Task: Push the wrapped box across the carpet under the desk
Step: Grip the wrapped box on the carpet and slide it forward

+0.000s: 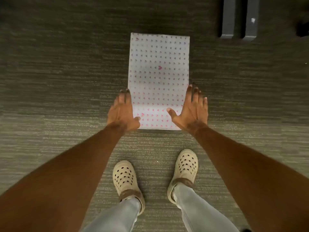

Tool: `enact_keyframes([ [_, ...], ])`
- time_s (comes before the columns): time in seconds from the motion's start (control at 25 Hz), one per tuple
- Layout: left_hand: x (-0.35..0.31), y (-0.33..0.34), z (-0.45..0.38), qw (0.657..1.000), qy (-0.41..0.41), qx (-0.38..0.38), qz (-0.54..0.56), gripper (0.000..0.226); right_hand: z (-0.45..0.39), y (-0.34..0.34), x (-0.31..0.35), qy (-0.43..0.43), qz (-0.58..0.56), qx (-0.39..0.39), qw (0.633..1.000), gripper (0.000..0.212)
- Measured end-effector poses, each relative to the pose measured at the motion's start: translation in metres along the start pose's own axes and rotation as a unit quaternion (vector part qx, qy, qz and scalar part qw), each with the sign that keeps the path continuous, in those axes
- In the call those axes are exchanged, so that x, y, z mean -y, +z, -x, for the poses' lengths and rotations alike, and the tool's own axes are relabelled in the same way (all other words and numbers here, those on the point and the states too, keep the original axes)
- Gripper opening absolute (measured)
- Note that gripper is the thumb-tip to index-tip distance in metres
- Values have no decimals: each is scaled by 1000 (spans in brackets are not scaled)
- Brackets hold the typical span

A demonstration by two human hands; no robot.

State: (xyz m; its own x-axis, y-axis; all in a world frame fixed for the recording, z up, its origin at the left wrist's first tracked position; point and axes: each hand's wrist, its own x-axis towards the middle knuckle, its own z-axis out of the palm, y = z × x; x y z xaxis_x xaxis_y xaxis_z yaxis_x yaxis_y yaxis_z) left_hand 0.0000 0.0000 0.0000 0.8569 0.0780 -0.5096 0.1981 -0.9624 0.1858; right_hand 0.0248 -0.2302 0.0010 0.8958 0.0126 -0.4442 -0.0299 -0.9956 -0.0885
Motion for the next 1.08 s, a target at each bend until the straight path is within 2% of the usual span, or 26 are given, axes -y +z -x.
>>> enact_keyframes([
  [0.08,4,18,-19,994,-58,-3,93,86,-16,16,-7,37,-68,0,997,105],
  [0.2,13,38,-50,975,-136,-10,175,62,-40,38,-17,86,-198,14,976,77],
  [0.36,15,45,-79,952,-175,-26,251,46,-66,47,-25,124,-305,48,943,57],
  [0.56,18,44,-90,916,-231,7,327,37,-81,49,-38,168,-433,62,883,36],
  [0.76,8,22,-82,895,-229,-3,383,30,-86,28,-56,187,-470,111,856,34],
  [0.88,-3,-6,-73,903,-219,-4,371,28,-83,3,-61,187,-499,128,837,30],
  [1.08,-2,-41,-83,897,-194,-2,398,33,-95,-30,-49,193,-521,116,823,36],
])
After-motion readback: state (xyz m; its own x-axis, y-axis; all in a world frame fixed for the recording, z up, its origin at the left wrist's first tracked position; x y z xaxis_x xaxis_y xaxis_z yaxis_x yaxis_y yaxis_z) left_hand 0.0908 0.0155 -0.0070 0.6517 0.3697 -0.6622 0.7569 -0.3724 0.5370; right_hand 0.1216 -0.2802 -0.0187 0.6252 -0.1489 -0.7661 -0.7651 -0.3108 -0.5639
